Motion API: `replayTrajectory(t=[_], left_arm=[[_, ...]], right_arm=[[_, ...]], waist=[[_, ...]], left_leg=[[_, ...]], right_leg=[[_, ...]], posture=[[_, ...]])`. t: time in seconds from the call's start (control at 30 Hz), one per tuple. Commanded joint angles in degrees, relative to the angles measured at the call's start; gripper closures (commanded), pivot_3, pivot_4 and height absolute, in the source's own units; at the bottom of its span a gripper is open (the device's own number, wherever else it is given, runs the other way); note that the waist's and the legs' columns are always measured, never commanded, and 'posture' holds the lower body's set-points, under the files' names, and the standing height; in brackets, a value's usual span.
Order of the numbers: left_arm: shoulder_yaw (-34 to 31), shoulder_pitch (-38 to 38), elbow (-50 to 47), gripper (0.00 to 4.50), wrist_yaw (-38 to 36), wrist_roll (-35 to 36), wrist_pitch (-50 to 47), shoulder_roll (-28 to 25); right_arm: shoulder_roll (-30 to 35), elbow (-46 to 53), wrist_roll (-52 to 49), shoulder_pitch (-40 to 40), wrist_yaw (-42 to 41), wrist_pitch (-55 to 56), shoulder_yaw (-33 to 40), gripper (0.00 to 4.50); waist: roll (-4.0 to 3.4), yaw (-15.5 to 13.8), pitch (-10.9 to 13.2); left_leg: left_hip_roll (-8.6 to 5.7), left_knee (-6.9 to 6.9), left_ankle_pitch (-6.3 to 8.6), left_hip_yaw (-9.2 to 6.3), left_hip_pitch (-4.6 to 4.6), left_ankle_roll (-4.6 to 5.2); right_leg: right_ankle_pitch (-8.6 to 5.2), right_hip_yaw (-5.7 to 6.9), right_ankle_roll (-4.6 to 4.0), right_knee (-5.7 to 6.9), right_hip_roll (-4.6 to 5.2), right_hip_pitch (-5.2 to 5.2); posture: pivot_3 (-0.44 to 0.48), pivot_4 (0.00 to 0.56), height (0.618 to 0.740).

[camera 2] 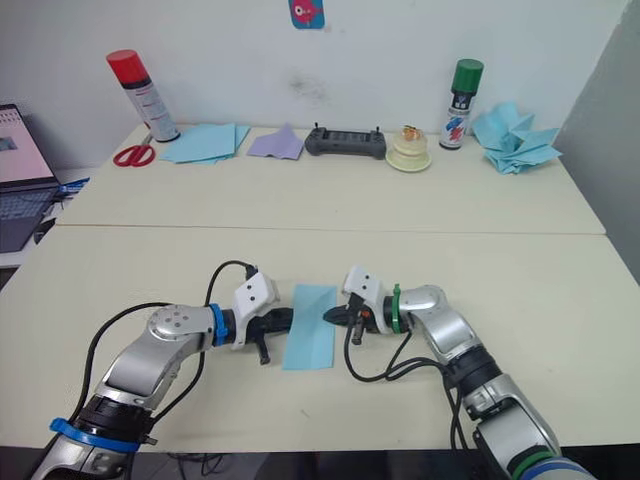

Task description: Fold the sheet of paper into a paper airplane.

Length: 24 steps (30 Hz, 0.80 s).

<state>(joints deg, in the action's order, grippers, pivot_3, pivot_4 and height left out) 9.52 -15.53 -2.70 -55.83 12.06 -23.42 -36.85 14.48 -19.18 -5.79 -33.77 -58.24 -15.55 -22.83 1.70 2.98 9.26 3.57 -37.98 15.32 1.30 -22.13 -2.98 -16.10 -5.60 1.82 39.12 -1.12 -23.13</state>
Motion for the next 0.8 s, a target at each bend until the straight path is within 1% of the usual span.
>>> replayTrajectory(t=[0.03, 0.2, 0.33, 0.4, 0.5, 0.63, 0.73, 0.8], left_arm=[[-2.6, 1.3, -0.7, 4.5, -1.0, 1.6, -3.2, -2.6], [-10.2, 1.9, -7.4, 4.5, -1.5, 9.8, -9.5, -4.9], [-11.6, 3.3, -12.9, 4.5, -0.9, 13.7, -14.0, -4.7], [-10.3, 4.3, -15.0, 4.5, 0.1, 13.4, -14.6, -4.2], [-5.9, 5.6, -15.2, 4.5, 1.9, 9.6, -12.6, -3.7], [0.1, 6.8, -11.0, 4.5, 4.2, 3.7, -7.5, -1.8], [2.5, 7.8, -8.9, 4.5, 4.2, 1.8, -5.4, -0.9], [4.6, 8.2, -7.6, 4.5, 3.5, -0.4, -3.4, -1.3]], right_arm=[[0.8, -1.8, 2.4, -0.3, 1.2, -0.5, -0.5, 4.45], [1.0, -2.3, 2.6, -0.4, 1.2, -0.1, -0.2, 4.45], [0.9, -2.8, 2.7, -0.4, 1.6, 0.5, -0.1, 4.45], [0.8, -2.8, 2.6, -0.2, 1.7, 0.7, -0.1, 4.45], [0.7, -2.7, 2.3, -0.2, 1.8, 0.5, 0.2, 4.45], [0.2, -2.6, 1.5, -0.1, 2.4, 0.7, 1.2, 4.45], [-0.5, -3.4, 1.4, -0.5, 3.9, 0.9, 2.3, 4.45], [-1.2, -4.6, 1.5, -0.9, 5.4, 1.1, 3.2, 4.45]], waist=[[0.0, 0.2, 0.0], [0.0, 0.3, 0.0], [0.0, 0.2, 0.0], [0.0, 0.3, 0.0], [0.0, 0.3, 0.0], [0.0, 0.2, 0.0], [-0.02, 0.1, 0.0], [-0.04, 0.0, -0.1]], left_leg=[[0.0, 0.0, 0.0, 0.0, 0.01, 0.0], [0.03, 0.0, 0.0, -0.01, -0.01, 0.0], [0.01, -0.01, 0.0, 0.01, -0.02, 0.0], [0.01, -0.01, 0.0, 0.02, -0.01, 0.0], [0.02, 0.0, 0.0, -0.01, 0.0, 0.0], [0.01, 0.0, 0.0, 0.0, 0.0, 0.0], [0.0, 0.0, 0.0, 0.01, 0.01, 0.0], [-0.02, 0.0, 0.0, 0.03, 0.01, 0.0]], right_leg=[[0.0, -0.01, 0.0, 0.0, -0.01, 0.0], [0.0, -0.01, 0.0, 0.01, -0.02, -0.03], [0.0, -0.01, 0.01, 0.0, 0.02, -0.01], [0.0, -0.04, 0.01, 0.0, 0.02, -0.01], [0.0, -0.02, 0.0, 0.0, 0.0, -0.01], [0.0, -0.04, 0.0, 0.0, 0.0, -0.01], [0.0, -0.04, -0.01, -0.01, 0.01, -0.01], [0.0, -0.06, -0.01, -0.01, 0.03, 0.0]], posture=[[0.0, 0.15, 0.74], [0.0, 0.15, 0.74], [0.0, 0.15, 0.74], [0.0, 0.15, 0.74], [0.0, 0.15, 0.74], [0.0, 0.15, 0.74], [0.0, 0.15, 0.74], [0.0, 0.15, 0.74]])
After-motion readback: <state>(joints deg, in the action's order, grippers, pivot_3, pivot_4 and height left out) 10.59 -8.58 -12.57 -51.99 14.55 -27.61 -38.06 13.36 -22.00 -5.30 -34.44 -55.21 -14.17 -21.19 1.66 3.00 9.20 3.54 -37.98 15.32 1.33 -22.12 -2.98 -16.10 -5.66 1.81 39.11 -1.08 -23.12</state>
